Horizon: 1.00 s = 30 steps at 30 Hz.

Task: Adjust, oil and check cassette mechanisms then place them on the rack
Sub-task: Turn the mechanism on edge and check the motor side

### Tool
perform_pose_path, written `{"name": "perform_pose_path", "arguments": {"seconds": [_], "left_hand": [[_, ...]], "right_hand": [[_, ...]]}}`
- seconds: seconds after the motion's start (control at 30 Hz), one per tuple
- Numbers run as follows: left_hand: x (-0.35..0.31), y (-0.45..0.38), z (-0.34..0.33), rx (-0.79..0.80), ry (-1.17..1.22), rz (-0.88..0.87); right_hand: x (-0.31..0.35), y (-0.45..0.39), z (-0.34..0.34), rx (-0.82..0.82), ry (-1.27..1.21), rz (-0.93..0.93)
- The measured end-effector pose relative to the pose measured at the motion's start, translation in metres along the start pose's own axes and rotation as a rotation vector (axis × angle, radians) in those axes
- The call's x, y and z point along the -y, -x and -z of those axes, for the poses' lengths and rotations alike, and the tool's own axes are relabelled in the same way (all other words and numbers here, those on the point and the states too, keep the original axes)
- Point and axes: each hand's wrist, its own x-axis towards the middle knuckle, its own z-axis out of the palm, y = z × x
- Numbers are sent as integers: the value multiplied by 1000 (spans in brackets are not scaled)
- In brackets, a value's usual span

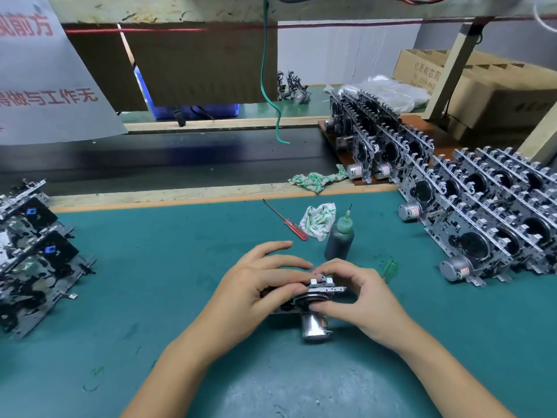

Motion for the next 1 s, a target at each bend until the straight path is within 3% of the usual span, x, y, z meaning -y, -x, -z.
{"name": "perform_pose_path", "arguments": {"seconds": [0.23,0.33,0.43,0.63,0.83,1.0], "left_hand": [[-1,2,-1,0,12,20],[-1,1,0,11,9,38],[-1,-1,1,20,9,47],[0,0,0,9,-16,41],[-1,-1,0,22,-18,39],[1,0,0,28,-14,36]], "right_hand": [[4,4,1,46,60,19],[4,10,9,35,436,61],[2,21,12,-82,859,188],[4,26,13,-110,1065,361],[5,25,14,-80,991,263],[10,6,14,-45,580,-14]]}}
